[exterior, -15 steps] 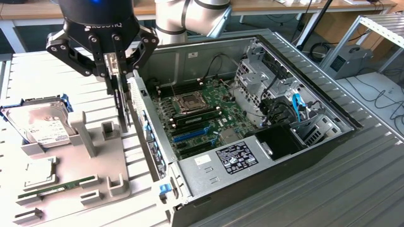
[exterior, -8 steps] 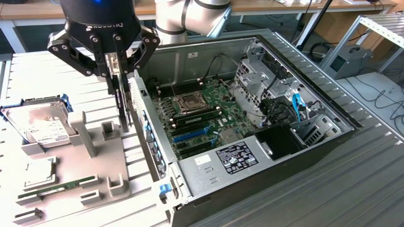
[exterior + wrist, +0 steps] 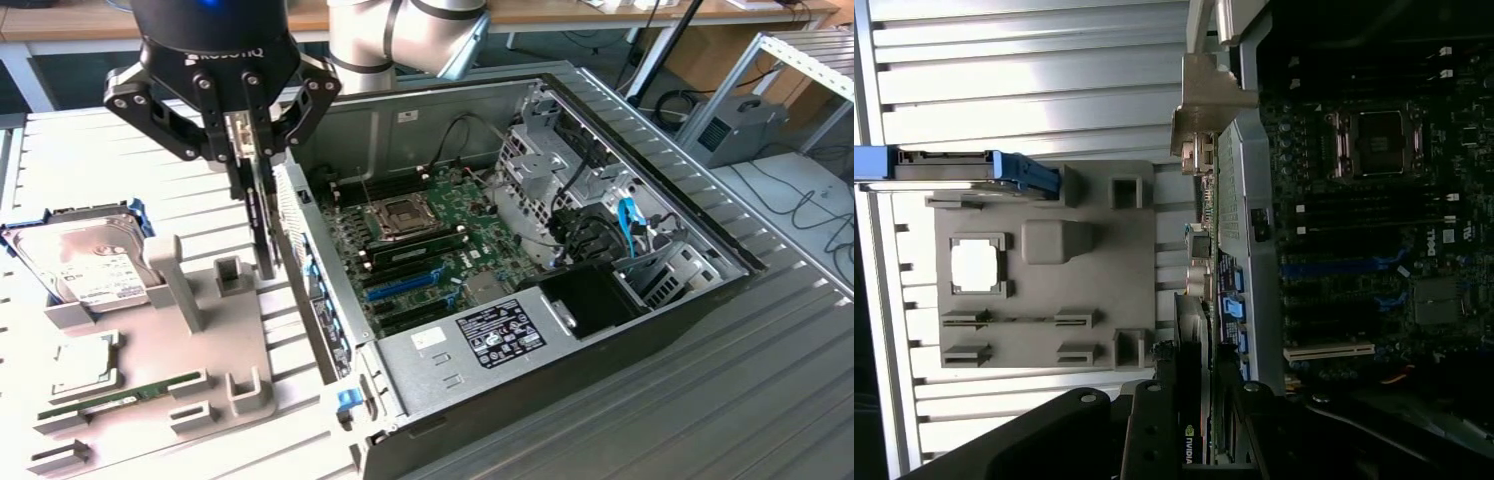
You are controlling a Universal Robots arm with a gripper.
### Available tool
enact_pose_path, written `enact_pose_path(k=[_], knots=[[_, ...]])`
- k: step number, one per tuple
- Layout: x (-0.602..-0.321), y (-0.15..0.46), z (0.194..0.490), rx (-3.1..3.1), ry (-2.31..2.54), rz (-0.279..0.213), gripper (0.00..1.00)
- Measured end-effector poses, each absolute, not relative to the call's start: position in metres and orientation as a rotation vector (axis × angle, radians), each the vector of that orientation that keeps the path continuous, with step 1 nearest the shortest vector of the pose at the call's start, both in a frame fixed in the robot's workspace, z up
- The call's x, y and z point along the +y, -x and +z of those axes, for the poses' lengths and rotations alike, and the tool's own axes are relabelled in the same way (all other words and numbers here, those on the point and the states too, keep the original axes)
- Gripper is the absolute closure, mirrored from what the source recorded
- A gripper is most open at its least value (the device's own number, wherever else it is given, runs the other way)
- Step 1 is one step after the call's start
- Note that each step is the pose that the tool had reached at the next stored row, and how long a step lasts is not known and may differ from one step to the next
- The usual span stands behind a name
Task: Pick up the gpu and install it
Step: 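Pick up the gpu and move the gpu toward the slot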
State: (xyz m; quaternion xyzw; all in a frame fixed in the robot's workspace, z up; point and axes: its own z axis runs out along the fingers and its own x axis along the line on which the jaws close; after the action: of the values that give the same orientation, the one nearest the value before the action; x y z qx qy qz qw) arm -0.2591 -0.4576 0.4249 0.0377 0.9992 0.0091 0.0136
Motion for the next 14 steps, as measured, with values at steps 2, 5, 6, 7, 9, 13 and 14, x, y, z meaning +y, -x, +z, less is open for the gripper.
enact_pose_path(k=[2, 5, 6, 7, 9, 13, 14], knots=[[-0.4575, 0.2587, 0.4249, 3.112, -0.117, 0.028, 0.74], [-0.4575, 0.2577, 0.4248, 3.112, -0.117, 0.029, 0.74], [-0.4575, 0.2575, 0.4248, 3.112, -0.117, 0.028, 0.74], [-0.4575, 0.2574, 0.4248, 3.112, -0.117, 0.028, 0.74], [-0.4575, 0.2569, 0.4247, 3.112, -0.117, 0.028, 0.74], [-0.4575, 0.2562, 0.4246, 3.112, -0.117, 0.028, 0.74], [-0.4575, 0.2562, 0.4246, 3.112, -0.117, 0.028, 0.74]])
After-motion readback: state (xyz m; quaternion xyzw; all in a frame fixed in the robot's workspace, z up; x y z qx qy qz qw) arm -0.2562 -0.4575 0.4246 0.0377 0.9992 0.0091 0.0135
